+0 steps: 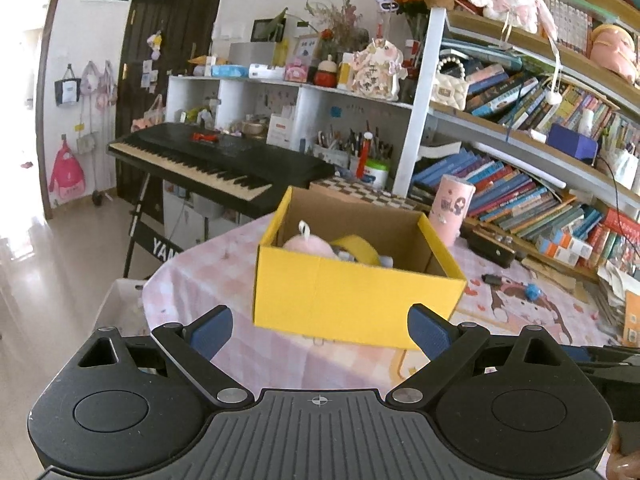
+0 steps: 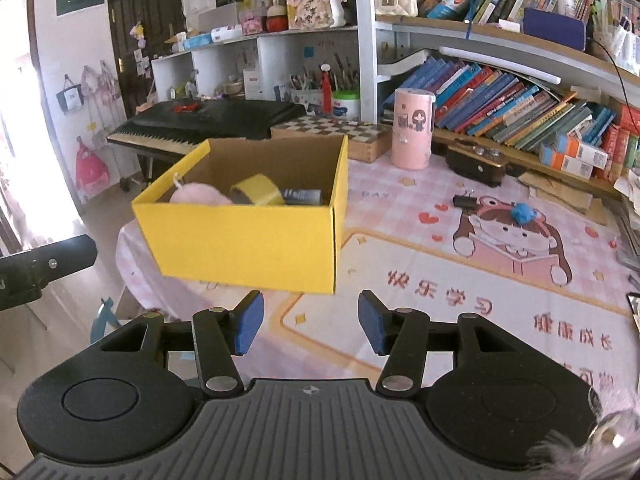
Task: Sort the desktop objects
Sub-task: 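Withdraw both open tools from the box back toward the desk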
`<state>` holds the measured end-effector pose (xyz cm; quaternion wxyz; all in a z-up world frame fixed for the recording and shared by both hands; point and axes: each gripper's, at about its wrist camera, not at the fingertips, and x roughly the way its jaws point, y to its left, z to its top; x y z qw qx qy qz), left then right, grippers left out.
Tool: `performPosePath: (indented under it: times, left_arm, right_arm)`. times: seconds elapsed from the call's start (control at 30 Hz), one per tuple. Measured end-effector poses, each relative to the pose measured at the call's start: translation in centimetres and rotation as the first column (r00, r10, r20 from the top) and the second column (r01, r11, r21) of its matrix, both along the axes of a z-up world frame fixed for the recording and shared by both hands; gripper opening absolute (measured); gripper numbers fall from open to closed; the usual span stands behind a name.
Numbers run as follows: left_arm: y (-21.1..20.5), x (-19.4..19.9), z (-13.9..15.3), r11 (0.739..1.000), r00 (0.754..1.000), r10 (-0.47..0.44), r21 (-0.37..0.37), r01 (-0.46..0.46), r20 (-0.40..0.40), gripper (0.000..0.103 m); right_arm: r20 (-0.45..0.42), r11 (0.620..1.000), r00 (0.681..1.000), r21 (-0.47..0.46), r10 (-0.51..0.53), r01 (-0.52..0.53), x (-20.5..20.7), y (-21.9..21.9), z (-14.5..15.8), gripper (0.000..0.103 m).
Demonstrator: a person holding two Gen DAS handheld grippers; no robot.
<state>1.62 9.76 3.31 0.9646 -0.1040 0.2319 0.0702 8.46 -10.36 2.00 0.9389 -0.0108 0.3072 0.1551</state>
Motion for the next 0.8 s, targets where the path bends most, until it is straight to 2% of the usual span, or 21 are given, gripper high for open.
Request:
performPosePath:
  times: [0.3, 0.8]
  left_arm:
    - [-1.3, -2.0, -1.4, 1.0, 0.998, -0.025, 0.0, 0.025, -0.052, 0.096]
    - [-2.7, -3.2, -2.4, 0.998, 0.993, -0.057, -0.006, 0.057, -0.107, 0.096]
  right_arm:
    - [-0.02, 1.0, 1.0, -0.004, -0.005, 0.005, -2.9, 0.0, -1.1, 0.054]
    - [-0.036, 0.999, 0.999, -0.046, -0.024, 0.023, -5.5, -0.5, -1.9, 0.067]
